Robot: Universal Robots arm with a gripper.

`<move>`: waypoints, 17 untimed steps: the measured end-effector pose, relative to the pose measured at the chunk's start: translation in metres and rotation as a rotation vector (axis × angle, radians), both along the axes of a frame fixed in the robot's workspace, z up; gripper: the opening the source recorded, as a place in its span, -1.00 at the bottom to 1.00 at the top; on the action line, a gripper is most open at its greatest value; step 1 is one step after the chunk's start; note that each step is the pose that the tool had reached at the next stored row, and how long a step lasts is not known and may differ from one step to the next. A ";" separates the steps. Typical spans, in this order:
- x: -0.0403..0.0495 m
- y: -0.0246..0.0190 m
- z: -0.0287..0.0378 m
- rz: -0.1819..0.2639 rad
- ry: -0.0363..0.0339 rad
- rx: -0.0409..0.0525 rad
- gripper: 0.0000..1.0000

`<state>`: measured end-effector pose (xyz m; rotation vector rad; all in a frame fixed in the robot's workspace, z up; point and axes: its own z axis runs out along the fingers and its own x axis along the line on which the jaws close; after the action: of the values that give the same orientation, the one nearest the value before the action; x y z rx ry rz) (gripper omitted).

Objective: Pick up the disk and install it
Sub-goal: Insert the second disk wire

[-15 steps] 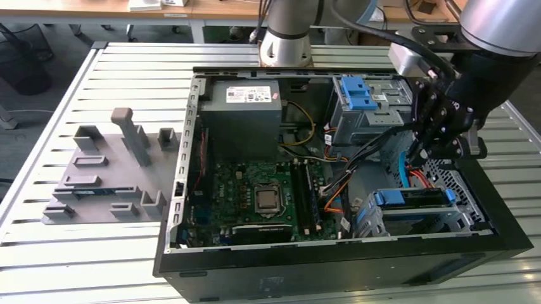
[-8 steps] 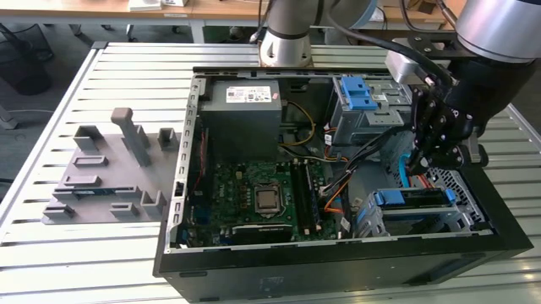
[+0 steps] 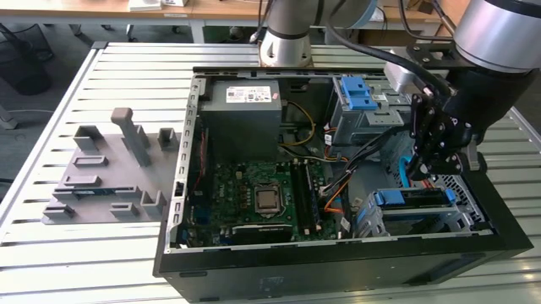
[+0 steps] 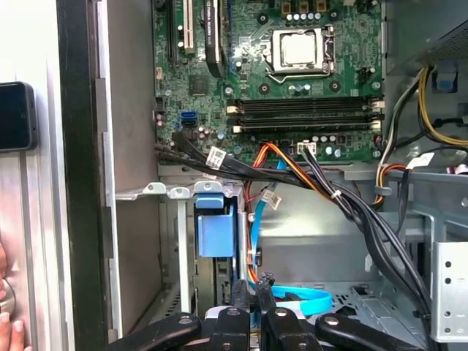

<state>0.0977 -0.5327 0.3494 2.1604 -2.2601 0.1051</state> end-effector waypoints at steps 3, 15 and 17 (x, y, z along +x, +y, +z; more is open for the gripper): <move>-0.0001 -0.0031 -0.0019 0.000 -0.0007 0.0000 -0.69; -0.0001 -0.0072 -0.0039 0.000 -0.0008 -0.0001 -0.69; -0.0001 -0.0086 -0.0046 0.000 -0.0008 0.0000 -0.69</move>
<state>0.0976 -0.5413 0.3448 2.1607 -2.2605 0.1059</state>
